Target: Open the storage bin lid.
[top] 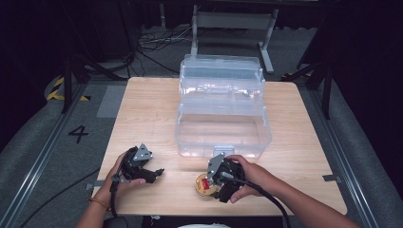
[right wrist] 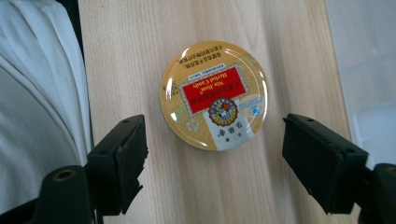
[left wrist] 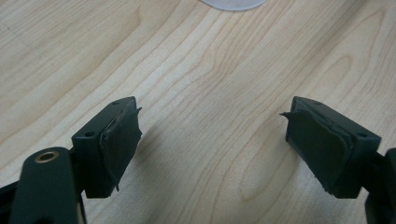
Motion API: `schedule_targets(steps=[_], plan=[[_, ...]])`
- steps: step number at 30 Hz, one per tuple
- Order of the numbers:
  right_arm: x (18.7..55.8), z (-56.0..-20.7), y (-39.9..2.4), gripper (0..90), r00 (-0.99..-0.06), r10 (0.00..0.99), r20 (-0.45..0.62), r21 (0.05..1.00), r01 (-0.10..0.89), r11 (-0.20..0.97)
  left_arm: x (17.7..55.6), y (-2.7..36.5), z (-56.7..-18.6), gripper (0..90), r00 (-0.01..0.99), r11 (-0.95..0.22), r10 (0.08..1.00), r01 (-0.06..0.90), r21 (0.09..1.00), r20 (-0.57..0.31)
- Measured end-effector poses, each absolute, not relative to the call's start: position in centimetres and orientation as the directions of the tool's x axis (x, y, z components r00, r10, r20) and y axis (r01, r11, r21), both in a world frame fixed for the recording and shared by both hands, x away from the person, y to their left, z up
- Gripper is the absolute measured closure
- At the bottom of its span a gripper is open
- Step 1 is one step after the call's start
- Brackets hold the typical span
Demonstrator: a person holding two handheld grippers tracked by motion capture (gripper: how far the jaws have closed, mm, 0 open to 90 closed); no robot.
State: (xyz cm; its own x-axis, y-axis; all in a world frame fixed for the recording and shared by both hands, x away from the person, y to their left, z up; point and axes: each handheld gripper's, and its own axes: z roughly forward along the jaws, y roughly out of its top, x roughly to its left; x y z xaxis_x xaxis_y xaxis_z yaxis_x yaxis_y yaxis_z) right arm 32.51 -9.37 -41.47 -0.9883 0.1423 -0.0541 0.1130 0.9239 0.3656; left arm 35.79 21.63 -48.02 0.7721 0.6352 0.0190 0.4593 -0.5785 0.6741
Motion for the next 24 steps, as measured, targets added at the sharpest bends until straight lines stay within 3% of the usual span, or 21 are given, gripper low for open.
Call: schedule_targets(steps=[24], plan=[[34.3,-44.3,-6.4,18.6,-0.989,0.144,-0.023,0.273,0.133,0.953,35.8,22.0,-48.3,18.0,0.765,-0.549,0.644,0.475,0.688,-0.013]])
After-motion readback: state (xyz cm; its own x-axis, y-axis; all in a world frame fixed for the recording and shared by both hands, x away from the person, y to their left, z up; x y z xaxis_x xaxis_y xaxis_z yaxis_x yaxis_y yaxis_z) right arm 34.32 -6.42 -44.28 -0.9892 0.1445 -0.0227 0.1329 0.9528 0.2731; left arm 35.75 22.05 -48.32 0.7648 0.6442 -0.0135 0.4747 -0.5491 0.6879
